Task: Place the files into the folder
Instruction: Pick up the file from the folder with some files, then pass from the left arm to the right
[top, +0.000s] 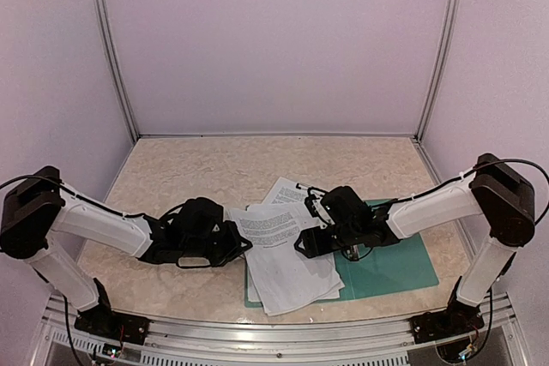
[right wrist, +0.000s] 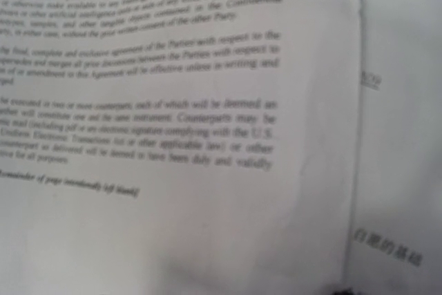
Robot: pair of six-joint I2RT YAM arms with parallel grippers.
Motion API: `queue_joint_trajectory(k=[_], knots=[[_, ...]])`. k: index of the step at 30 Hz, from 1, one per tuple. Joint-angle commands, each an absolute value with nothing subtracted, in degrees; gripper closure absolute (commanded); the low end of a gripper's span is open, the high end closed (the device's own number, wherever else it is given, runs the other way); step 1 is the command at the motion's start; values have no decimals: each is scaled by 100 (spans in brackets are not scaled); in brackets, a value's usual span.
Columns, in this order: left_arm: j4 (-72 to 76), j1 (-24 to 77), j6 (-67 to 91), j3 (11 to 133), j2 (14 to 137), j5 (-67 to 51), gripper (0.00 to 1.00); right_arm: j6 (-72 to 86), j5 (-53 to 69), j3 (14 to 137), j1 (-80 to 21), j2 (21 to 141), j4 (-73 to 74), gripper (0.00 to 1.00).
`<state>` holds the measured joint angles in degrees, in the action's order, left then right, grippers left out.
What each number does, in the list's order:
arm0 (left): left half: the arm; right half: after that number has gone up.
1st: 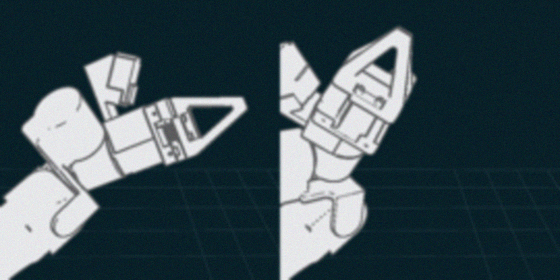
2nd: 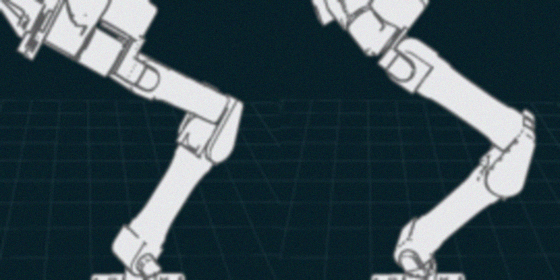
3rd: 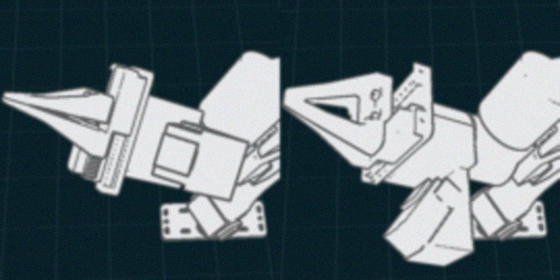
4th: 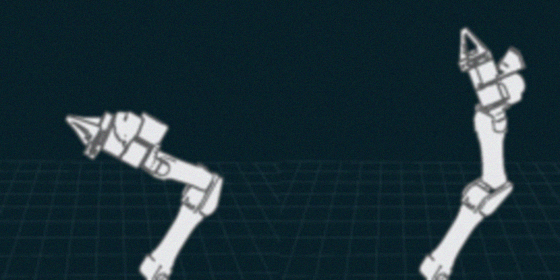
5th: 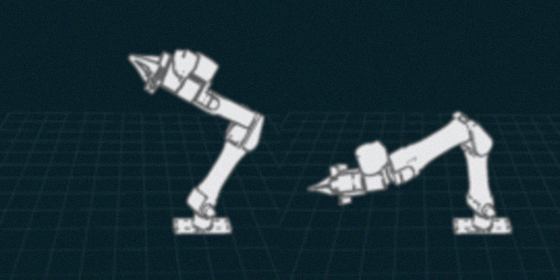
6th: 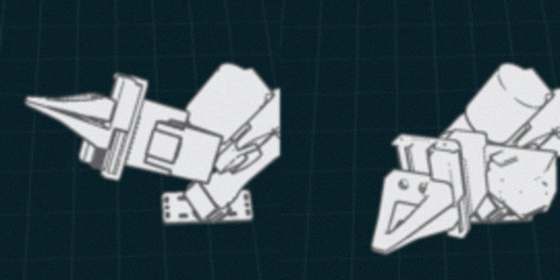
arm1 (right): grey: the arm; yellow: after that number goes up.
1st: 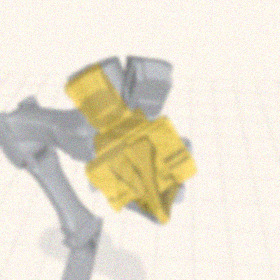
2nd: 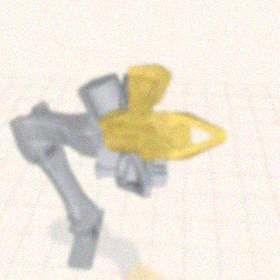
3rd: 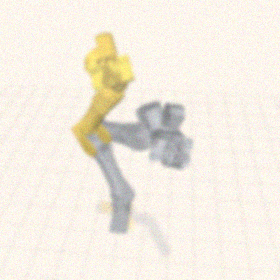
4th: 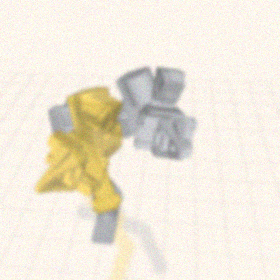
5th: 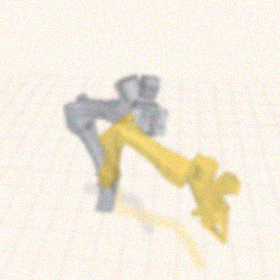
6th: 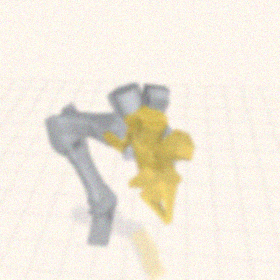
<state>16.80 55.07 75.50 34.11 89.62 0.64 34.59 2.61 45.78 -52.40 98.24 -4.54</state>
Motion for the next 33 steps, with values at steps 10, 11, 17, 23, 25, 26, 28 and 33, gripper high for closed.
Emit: queue_joint_trajectory(k=[10, 11, 17, 23, 25, 26, 28, 33], knots=[[184, 5368, 6187, 4474, 8702, 35, 100, 3028, -160, 4985, -5303, 9209, 835, 15], [44, 5370, 5948, 4602, 8668, 33, 100, 2983, -236, 5042, -5300, 9155, 948, 14], [-560, 5366, 4811, 5014, 8442, -196, 100, 2803, -463, 5063, -5211, 8611, 1199, 8], [-403, 5335, 4122, 5304, 8303, -788, 100, 2862, -754, 4926, -5087, 8049, 1452, 8], [-527, 5338, 4016, 5581, 8289, -929, 100, 2958, -928, 4906, -5036, 7832, 1592, 8], [-617, 5343, 3970, 5757, 8312, -987, 100, 2994, -993, 4923, -4993, 7721, 1670, 8], [-776, 5364, 3916, 6111, 8361, -1048, 100, 3058, -1037, 4968, -4851, 7536, 1865, 8], [-1014, 5425, 3771, 6700, 8476, -1071, 100, 3029, -685, 4937, -4481, 7224, 1920, 8]])
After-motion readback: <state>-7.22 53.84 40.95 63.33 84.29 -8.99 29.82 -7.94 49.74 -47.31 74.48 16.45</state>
